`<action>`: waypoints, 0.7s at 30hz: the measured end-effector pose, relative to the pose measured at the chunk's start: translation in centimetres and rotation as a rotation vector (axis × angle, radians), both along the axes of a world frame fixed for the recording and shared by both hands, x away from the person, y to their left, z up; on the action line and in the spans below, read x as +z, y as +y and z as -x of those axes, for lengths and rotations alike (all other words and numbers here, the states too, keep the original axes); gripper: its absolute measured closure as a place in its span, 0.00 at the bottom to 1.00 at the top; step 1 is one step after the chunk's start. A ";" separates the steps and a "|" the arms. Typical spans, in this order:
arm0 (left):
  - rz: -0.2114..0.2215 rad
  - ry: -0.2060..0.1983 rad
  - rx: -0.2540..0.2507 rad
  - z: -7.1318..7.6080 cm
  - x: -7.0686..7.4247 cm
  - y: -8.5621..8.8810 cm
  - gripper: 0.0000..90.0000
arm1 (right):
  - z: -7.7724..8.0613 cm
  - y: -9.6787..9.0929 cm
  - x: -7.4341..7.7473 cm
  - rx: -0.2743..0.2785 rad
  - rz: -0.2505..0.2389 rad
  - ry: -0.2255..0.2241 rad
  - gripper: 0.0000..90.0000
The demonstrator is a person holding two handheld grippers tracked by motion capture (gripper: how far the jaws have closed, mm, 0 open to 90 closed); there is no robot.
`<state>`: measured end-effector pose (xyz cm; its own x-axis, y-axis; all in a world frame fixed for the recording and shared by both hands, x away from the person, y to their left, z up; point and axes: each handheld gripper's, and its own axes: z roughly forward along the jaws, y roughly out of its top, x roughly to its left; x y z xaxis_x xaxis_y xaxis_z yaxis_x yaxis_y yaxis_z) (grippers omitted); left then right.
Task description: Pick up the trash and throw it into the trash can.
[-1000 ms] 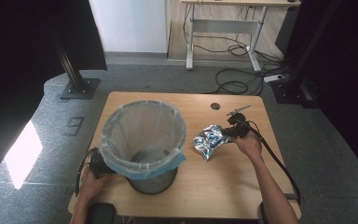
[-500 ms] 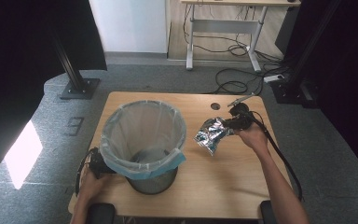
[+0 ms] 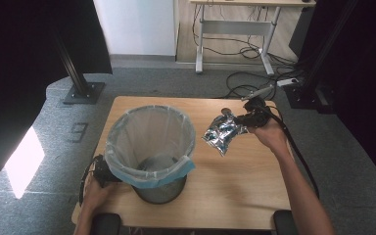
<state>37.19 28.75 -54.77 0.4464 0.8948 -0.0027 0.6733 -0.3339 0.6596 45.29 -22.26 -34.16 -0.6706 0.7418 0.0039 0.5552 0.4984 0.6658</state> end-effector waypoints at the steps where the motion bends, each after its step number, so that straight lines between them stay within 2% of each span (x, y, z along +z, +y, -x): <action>1: 0.000 0.000 0.000 0.0 0.0 0.0 0.00 | 0.1 0.2 0.7 0.005 -0.003 -0.004 0.93; 3: 0.001 0.000 0.001 0.0 0.0 0.0 0.00 | 0.1 0.2 0.9 0.009 -0.002 -0.006 0.93; 5: 0.002 0.000 0.001 0.0 0.0 0.0 0.00 | 0.2 0.4 2.1 0.013 -0.017 -0.005 0.93; 7: 0.000 -0.001 0.000 0.0 0.0 0.0 0.00 | 0.3 0.5 2.4 0.016 -0.020 -0.006 0.93; 8: 0.000 -0.001 0.000 0.0 0.0 0.0 0.00 | 0.3 0.6 3.3 0.018 -0.022 -0.009 0.93; 21: 0.001 -0.001 0.001 0.0 0.0 0.0 0.00 | 0.8 1.6 8.5 0.061 -0.055 -0.036 0.93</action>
